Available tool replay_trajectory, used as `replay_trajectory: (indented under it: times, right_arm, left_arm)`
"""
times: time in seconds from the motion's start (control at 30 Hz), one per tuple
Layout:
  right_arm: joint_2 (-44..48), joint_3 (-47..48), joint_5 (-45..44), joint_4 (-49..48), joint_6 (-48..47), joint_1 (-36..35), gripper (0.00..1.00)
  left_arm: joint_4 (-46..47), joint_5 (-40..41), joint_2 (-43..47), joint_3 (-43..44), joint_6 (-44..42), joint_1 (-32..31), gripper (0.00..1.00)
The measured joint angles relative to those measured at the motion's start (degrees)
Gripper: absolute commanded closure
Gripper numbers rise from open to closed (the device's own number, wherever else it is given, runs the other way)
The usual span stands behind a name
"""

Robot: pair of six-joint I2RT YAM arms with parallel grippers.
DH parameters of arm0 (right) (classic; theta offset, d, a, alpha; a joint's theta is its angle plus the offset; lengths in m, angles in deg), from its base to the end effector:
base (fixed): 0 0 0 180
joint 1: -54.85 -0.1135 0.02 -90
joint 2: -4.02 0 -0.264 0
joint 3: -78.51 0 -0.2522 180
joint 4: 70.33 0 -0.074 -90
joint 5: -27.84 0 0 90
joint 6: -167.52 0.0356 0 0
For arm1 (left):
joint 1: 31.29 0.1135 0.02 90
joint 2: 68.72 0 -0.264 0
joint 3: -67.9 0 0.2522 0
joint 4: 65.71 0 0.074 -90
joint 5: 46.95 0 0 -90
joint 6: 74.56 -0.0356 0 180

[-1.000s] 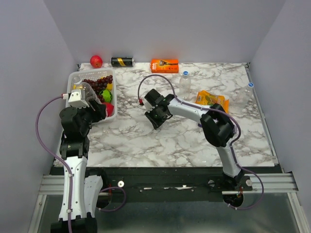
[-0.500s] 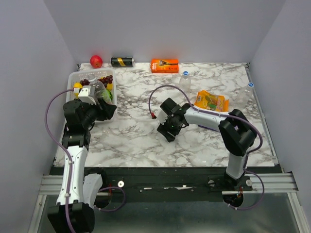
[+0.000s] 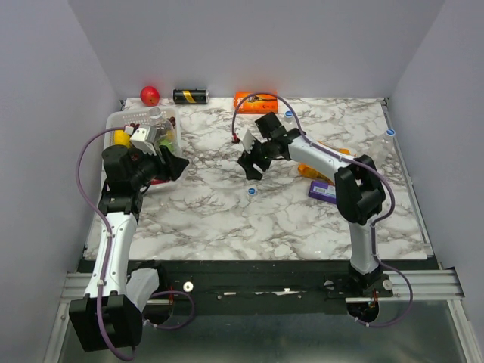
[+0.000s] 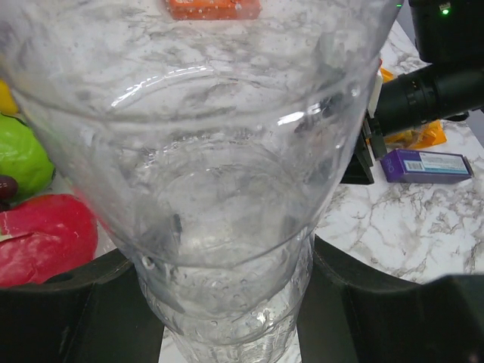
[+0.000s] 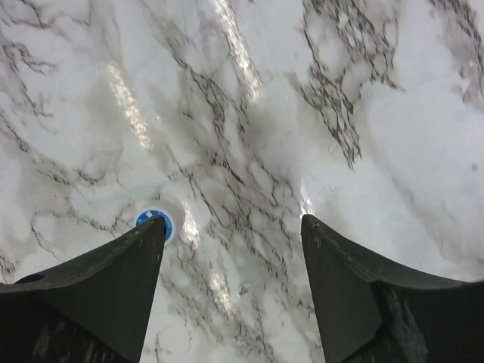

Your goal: Screw on the bottle caps

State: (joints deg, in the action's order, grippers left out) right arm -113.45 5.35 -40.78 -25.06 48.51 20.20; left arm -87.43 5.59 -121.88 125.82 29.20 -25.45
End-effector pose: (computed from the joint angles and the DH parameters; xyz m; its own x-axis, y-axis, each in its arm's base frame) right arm 0.3626 0.2664 0.2125 -0.2574 -0.7269 -0.6367 -0.9404 0.3400 -0.0079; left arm 0.2120 -0.0001 0.3159 -0.4003 -0.2307 -0.8869 0.4147 0.8174 -0.3998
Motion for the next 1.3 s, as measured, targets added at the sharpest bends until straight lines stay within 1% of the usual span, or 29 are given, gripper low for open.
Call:
replay_trajectory:
  times: [0.07, 0.1, 0.23, 0.43, 0.67, 0.7, 0.8, 0.97, 1.1, 1.3]
  right_arm:
    - [-1.46, 1.84, 3.26, 0.68, -0.74, -0.13, 0.17]
    - [-2.16, 2.58, 4.66, 1.46, -0.96, -0.31, 0.12]
    - [-4.24, 3.61, 7.10, 3.32, -0.98, -1.22, 0.10]
    - [-4.90, 2.95, 6.10, 4.68, -0.28, -3.30, 0.17]
    - [-4.90, 0.70, 0.92, 4.44, 1.16, -4.46, 0.25]
    - [-4.90, 0.35, 0.07, 4.37, 1.31, -4.44, 0.28]
    - [-4.92, -0.39, -1.86, 4.28, 1.68, -4.44, 0.32]
    - [-4.92, -0.90, -3.17, 4.02, 2.01, -4.33, 0.34]
    - [-4.92, -0.96, -3.69, 3.72, 2.12, -4.35, 0.38]
    - [-4.92, -1.14, -5.01, 3.28, 2.21, -4.76, 0.41]
  left_arm:
    - [0.22, -0.50, -0.11, 0.00, 0.00, -0.09, 0.71]
    - [0.22, -0.66, -0.11, 0.00, 0.02, -0.20, 0.71]
    - [0.46, -0.85, -0.11, -0.02, 0.48, -0.37, 0.70]
    - [1.05, -0.87, -0.09, -0.04, 0.85, -0.37, 0.69]
    - [1.22, -0.85, -0.09, -0.04, 0.90, -0.61, 0.68]
    - [1.29, -0.85, -0.09, -0.09, 0.90, -0.61, 0.68]
    - [1.55, -0.85, -0.09, -0.37, 0.94, -0.61, 0.68]
    - [1.75, -0.85, -0.09, -0.94, 1.36, -0.61, 0.67]
    - [2.29, -0.85, -0.09, -0.96, 1.77, -0.61, 0.67]
    - [2.43, -0.85, -0.09, -1.05, 1.97, -0.61, 0.67]
